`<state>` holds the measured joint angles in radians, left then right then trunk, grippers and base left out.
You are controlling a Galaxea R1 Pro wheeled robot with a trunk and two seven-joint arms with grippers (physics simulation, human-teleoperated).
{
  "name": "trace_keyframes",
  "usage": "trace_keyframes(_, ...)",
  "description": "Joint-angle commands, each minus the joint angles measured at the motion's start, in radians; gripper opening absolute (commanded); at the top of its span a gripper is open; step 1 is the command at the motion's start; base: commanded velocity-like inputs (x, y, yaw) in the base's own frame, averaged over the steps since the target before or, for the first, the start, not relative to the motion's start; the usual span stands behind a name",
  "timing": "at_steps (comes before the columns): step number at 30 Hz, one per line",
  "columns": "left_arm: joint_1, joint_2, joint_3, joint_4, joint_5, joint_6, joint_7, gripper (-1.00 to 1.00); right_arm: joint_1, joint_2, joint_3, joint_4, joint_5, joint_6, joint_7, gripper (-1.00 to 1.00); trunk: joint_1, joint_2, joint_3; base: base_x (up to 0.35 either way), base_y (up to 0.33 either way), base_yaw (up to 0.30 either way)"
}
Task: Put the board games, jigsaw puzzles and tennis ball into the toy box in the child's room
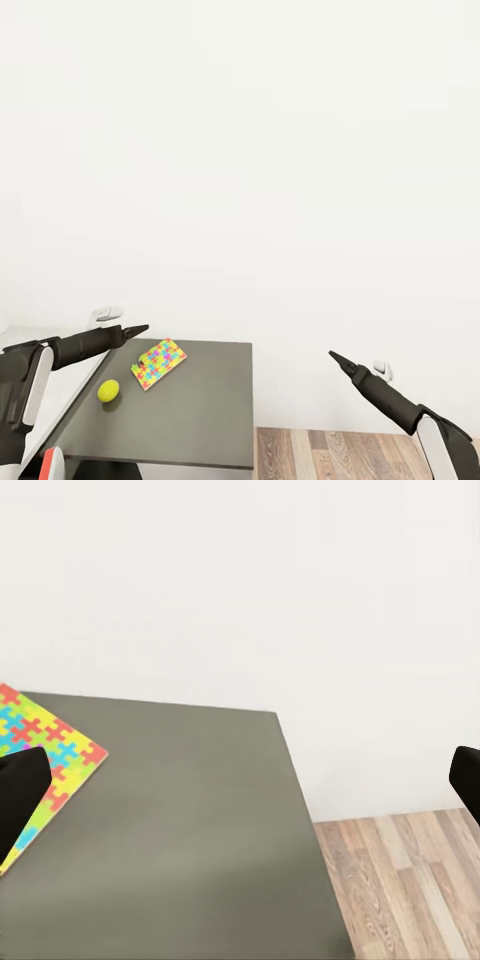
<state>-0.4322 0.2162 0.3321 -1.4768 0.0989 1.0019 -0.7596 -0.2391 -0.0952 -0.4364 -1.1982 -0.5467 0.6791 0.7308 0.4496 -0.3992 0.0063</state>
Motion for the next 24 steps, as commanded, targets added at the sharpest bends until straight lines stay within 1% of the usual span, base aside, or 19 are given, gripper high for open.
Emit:
trace_keyframes(1,0.000,0.000,0.001,0.001,0.008,0.008,0.003,1.00,-0.001,0.000,-0.001,0.000,-0.004,0.007,-0.006,1.00,0.000,-0.001,-0.002,0.017,0.013,0.000)
trace_keyframes(9,0.000,0.000,-0.001,0.005,0.006,-0.003,0.007,1.00,-0.002,-0.001,-0.001,0.000,-0.006,0.009,-0.025,1.00,0.000,-0.001,-0.014,0.004,0.003,0.000)
trace_keyframes(13,0.000,0.000,0.000,0.012,0.003,-0.007,0.031,1.00,-0.002,-0.002,-0.001,0.000,-0.007,0.010,-0.026,1.00,0.000,-0.001,-0.020,0.000,0.000,0.000)
trace_keyframes(15,-0.001,0.000,0.000,0.030,0.003,-0.009,0.054,1.00,-0.002,-0.003,-0.001,0.001,-0.006,0.010,-0.027,1.00,0.000,-0.001,-0.024,0.000,0.000,0.000)
trace_keyframes(18,-0.004,0.000,-0.011,0.067,0.003,-0.022,0.087,1.00,-0.010,-0.004,-0.001,0.005,-0.004,0.010,-0.027,1.00,0.000,-0.001,-0.028,0.000,0.000,0.000)
trace_keyframes(21,-0.009,0.001,-0.026,0.118,0.002,-0.060,0.115,1.00,-0.025,-0.004,0.004,0.010,0.010,0.011,-0.026,1.00,0.000,-0.001,-0.033,0.000,0.000,0.000)
trace_keyframes(24,-0.012,0.001,-0.032,0.158,0.002,-0.082,0.126,1.00,-0.031,-0.004,0.009,0.013,0.026,0.011,-0.027,1.00,0.000,-0.001,-0.038,0.000,0.000,0.000)
